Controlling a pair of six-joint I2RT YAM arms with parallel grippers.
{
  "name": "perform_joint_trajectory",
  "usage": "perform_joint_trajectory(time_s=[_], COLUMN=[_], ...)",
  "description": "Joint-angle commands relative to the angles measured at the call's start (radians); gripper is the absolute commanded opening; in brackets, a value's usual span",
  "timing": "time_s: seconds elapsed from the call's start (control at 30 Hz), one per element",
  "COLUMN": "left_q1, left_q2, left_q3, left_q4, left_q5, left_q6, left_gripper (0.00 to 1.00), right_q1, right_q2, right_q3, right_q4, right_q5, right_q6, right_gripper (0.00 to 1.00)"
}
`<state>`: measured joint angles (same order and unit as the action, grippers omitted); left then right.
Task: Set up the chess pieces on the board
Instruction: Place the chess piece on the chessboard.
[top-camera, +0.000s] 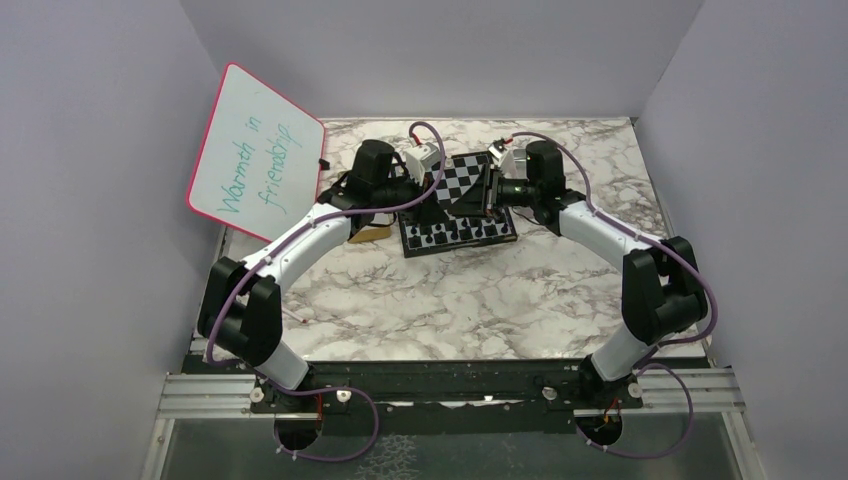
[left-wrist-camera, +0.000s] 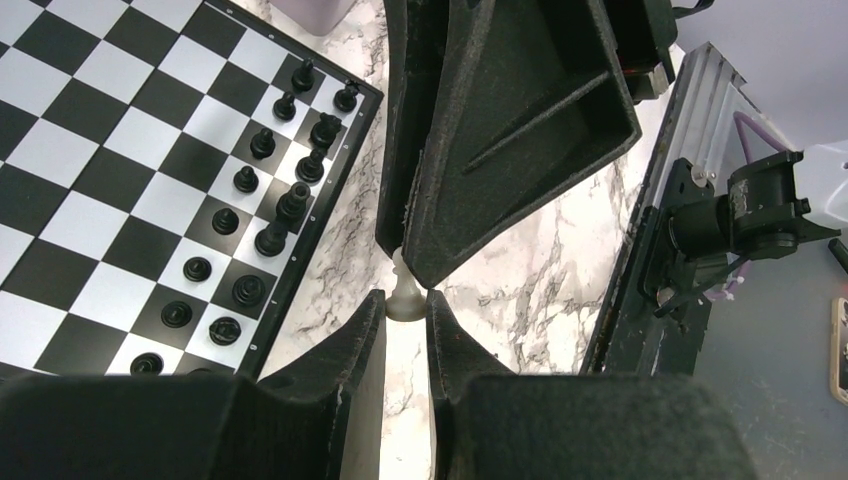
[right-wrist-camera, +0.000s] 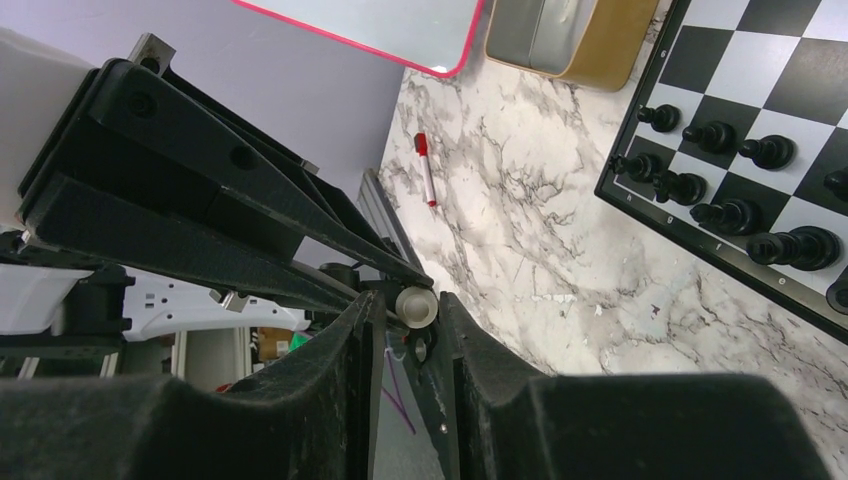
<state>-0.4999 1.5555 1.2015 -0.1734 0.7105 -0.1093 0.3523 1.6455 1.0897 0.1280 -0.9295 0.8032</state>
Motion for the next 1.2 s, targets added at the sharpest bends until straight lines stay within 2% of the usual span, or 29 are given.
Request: perform_joint_trajectory(time_s=[0.0, 0.13, 0.23, 0.33, 0.63, 0.93, 1.07, 1.17], left_q1=[-0.006, -0.006, -0.006, -0.006, -0.006, -0.006, -0.006, -0.006], left_q2=[-0.036, -0.035, -0.032, -0.029, -0.028, -0.029, -0.026, -0.017], left_q3=[-0.013, -0.01, -0.01, -0.01, -0.007, -0.011, -0.012, 0.003], left_q4=[0.031, 0.034, 0.034, 0.034, 0.035, 0.032, 0.019, -0.008], left_q5=[0.036, 0.036, 0.031, 0.032, 0.027, 0.0, -0.05, -0.08], left_q6=[0.022, 0.028, 0.03, 0.032, 0.034, 0.04, 0.053, 0.055], left_gripper=[0.14, 0.13, 0.13, 0.13, 0.13, 0.14, 0.24, 0.42], right_q1=[0.005, 0.005, 0.004, 0.005, 0.005, 0.005, 0.005, 0.002], right_q2=[0.012, 0.013, 0.013, 0.016, 0.025, 0.012, 0.007, 0.001], right_q3=[0.009, 0.009, 0.01, 0.013, 0.009, -0.016, -0.023, -0.019], right_q4=[0.01, 0.022, 0.017, -0.008, -0.015, 0.07, 0.095, 0.105], right_q5=[-0.017, -0.028, -0.033, -0.024, -0.029, -0.059, -0.046, -0.013], right_q6=[0.007, 0.013, 0.009, -0.001, 0.002, 0.05, 0.065, 0.073], right_gripper=[0.3, 0.24, 0.25, 0.3, 0.28, 0.11, 0.07, 0.06])
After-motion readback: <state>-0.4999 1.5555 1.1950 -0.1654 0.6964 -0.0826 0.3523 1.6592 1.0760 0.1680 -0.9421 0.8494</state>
